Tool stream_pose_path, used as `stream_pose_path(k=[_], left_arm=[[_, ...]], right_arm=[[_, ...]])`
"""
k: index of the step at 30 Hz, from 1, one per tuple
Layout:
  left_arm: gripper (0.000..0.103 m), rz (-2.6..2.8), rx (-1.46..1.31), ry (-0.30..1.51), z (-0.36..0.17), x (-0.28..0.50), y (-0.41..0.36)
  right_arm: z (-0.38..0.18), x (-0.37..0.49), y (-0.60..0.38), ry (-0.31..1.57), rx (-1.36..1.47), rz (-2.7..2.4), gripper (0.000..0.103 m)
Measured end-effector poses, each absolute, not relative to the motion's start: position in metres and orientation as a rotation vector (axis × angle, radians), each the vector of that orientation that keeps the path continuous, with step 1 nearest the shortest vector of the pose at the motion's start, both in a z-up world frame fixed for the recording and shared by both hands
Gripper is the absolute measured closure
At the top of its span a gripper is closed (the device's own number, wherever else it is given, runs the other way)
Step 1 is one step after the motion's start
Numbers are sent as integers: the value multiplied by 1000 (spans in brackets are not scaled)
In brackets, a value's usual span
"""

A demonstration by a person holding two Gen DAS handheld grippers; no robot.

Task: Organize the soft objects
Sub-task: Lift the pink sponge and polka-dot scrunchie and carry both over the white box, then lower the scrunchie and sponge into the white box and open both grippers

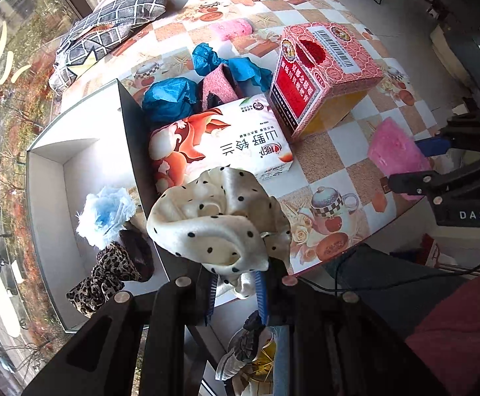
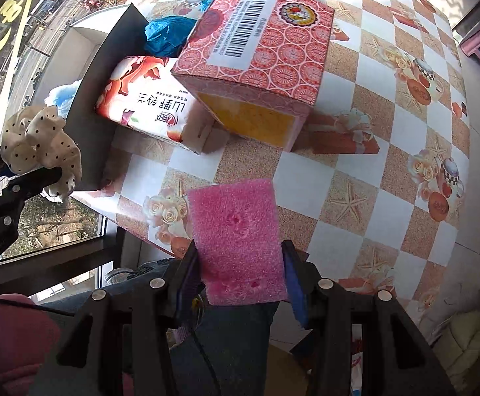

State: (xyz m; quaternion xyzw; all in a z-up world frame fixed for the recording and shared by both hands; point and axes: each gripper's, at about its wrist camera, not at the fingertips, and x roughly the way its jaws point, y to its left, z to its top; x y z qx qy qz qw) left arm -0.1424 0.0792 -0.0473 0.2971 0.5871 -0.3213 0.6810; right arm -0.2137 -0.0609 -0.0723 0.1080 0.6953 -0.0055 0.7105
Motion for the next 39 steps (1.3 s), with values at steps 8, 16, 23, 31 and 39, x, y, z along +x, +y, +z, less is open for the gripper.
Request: stream_pose_path(k=[8, 16, 23, 31, 39], left_arm=[[81, -596, 526, 1317, -42, -129, 121], [81, -403, 385, 1329, -41, -109, 179], [81, -260, 298, 1330, -41, -90, 228], [81, -196, 255, 1308, -40, -64, 247], [81, -174, 227, 1281, -36, -41, 247]], right_arm=[[-53, -176, 7, 1533, 15, 189, 54], [-46, -152, 66, 1514, -166, 340, 54], [-30, -123, 105, 1480, -183, 421, 54], [-18, -94, 143, 1442, -211, 455, 54], [-10, -59, 144, 1424, -151, 421, 54]])
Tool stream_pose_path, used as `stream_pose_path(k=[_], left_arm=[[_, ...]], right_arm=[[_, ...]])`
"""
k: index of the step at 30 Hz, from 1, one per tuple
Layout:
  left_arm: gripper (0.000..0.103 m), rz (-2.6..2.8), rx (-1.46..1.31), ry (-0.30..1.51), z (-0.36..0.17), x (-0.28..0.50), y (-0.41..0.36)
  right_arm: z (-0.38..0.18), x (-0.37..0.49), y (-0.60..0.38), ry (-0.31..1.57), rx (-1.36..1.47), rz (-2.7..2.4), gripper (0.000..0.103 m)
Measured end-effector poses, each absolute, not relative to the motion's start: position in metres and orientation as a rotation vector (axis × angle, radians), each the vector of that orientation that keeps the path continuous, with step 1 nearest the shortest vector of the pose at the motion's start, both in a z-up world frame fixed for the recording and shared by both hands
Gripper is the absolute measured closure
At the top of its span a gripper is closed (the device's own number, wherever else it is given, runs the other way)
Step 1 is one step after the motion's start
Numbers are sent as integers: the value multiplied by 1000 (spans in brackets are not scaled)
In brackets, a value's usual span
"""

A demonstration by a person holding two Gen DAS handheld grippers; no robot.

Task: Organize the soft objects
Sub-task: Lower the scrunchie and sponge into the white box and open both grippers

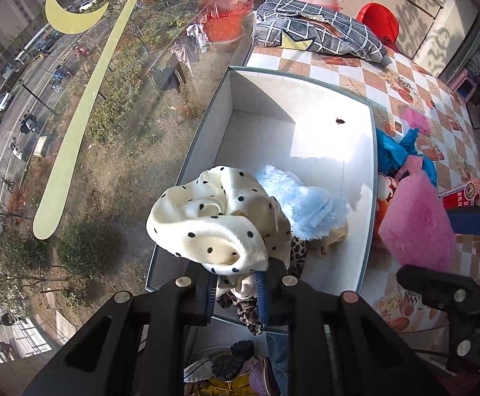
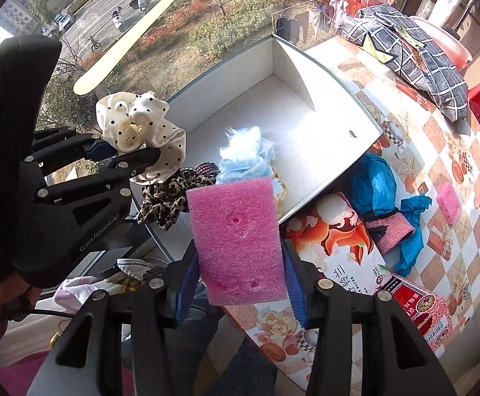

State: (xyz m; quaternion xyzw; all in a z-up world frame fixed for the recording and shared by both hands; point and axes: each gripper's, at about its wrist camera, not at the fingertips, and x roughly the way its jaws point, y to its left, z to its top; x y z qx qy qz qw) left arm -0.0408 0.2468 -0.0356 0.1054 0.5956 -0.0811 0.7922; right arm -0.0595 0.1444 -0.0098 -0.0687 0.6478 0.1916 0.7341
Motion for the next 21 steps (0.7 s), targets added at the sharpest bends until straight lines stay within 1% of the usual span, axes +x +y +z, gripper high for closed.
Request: stream_pose_path(k=[6, 21], left_arm=[[81, -189, 213, 1287, -38, -35, 241], [81, -201, 216, 1313, -45, -29, 237]], right_arm=[[-2, -43, 138, 1404, -141, 382, 54], [-5, -14, 131, 1424, -77, 348, 54]])
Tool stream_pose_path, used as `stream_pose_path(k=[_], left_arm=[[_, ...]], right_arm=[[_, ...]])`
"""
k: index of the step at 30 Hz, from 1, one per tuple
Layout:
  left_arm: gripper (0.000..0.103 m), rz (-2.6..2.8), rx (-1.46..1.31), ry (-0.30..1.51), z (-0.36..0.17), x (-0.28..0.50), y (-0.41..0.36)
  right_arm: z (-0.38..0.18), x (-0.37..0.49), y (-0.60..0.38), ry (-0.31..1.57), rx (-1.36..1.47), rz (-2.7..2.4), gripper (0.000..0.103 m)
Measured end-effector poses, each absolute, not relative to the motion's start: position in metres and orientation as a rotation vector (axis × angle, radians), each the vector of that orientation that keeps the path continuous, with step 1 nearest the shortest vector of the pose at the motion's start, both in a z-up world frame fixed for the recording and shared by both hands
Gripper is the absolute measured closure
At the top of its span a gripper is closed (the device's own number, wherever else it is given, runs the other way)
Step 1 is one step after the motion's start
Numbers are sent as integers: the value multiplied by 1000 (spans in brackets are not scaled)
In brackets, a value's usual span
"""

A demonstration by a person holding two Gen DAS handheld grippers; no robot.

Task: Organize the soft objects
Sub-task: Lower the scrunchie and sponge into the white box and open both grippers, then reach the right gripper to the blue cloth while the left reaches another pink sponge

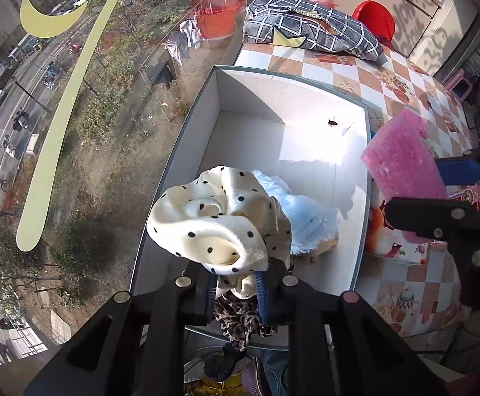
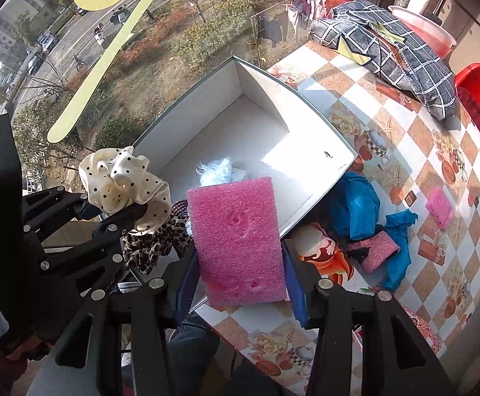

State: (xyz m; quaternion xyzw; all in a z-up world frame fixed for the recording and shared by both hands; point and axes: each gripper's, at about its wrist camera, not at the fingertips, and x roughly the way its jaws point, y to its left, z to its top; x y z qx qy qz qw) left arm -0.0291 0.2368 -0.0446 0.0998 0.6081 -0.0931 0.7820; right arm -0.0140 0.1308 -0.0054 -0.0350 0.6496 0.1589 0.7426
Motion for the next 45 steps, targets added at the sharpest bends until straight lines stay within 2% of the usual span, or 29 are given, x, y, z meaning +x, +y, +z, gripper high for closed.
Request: stream_pose_path(k=[22, 24, 26, 27, 28, 30, 31, 33, 36, 38, 45], left_arm=[[81, -186, 228, 1333, -52, -28, 235], [76, -190, 228, 1328, -52, -28, 234], [53, -188, 240, 1325, -52, -28, 233], [46, -182, 252, 1322, -52, -29, 232], [38, -179, 261, 1319, -52, -29, 231], [30, -180, 270, 1325, -52, -31, 229], [24, -178, 269, 1335, -53, -32, 229], [22, -151, 282, 1339, -55, -32, 230], [13, -117, 279, 1324, -53, -33, 233], [0, -109, 239, 1308, -48, -34, 237], [0, -118, 137, 1246, -24, -30, 243]], right_arm=[[-19, 14, 127, 1461, -19, 327, 54], [-19, 16, 127, 1463, -13, 330, 54], [-20, 18, 126, 1471, 3, 331, 53], [-21, 19, 126, 1478, 12, 332, 47], [-22, 21, 126, 1486, 22, 328, 24], [-22, 23, 123, 1488, 32, 311, 0], [-21, 24, 122, 1486, 37, 308, 0], [-22, 26, 120, 1505, 44, 300, 0], [-26, 28, 114, 1545, 65, 269, 0], [-25, 29, 108, 1549, 100, 270, 0], [-9, 27, 88, 1505, 263, 317, 0]])
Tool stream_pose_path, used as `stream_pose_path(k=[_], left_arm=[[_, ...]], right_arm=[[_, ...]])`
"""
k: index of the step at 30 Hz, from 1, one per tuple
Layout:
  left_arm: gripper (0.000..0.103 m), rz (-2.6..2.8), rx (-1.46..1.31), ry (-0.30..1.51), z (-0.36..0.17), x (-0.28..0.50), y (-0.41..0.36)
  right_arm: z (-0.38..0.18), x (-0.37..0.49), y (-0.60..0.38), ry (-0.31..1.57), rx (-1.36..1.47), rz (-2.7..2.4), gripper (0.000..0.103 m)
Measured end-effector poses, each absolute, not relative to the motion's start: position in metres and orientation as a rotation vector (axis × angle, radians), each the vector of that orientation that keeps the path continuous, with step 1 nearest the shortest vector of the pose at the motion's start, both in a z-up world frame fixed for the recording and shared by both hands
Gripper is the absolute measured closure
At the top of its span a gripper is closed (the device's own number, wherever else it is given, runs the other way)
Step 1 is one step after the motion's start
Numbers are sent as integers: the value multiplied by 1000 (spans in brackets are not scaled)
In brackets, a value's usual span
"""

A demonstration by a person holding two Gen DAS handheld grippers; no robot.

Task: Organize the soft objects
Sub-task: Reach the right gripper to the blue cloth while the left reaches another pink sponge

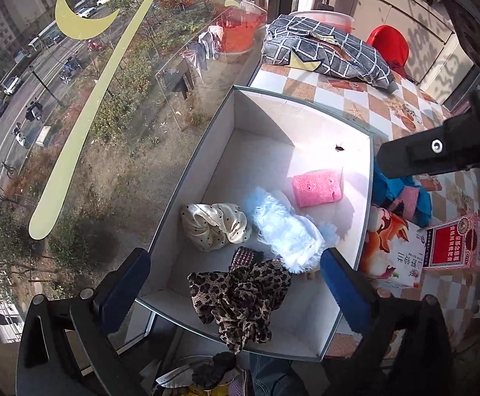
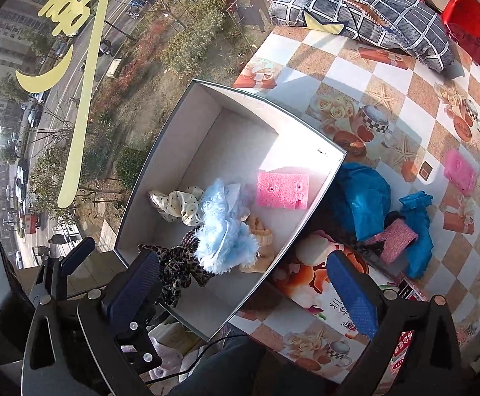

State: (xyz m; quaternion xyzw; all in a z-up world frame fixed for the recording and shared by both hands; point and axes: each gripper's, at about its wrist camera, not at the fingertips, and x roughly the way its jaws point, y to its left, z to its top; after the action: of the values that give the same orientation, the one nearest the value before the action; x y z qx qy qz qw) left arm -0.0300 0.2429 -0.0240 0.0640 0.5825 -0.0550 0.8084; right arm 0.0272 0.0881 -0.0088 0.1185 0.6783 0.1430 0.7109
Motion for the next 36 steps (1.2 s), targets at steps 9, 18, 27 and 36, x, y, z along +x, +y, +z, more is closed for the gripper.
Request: stream_pose_path(k=[9, 18, 27, 36], left_arm=[[0, -148, 79, 1303, -23, -30, 241], [0, -224, 173, 1320, -17, -21, 201], [0, -363, 282, 1316, -9, 7, 120], [0, -438, 457, 1370, -33, 28, 33]], right_arm=[[22, 11, 62, 1436, 381, 339, 0], [51, -15, -44, 1358, 591, 168, 0], [35, -40, -179, 1339, 713, -103, 0], [-69, -38, -237, 1532, 810, -148, 0]])
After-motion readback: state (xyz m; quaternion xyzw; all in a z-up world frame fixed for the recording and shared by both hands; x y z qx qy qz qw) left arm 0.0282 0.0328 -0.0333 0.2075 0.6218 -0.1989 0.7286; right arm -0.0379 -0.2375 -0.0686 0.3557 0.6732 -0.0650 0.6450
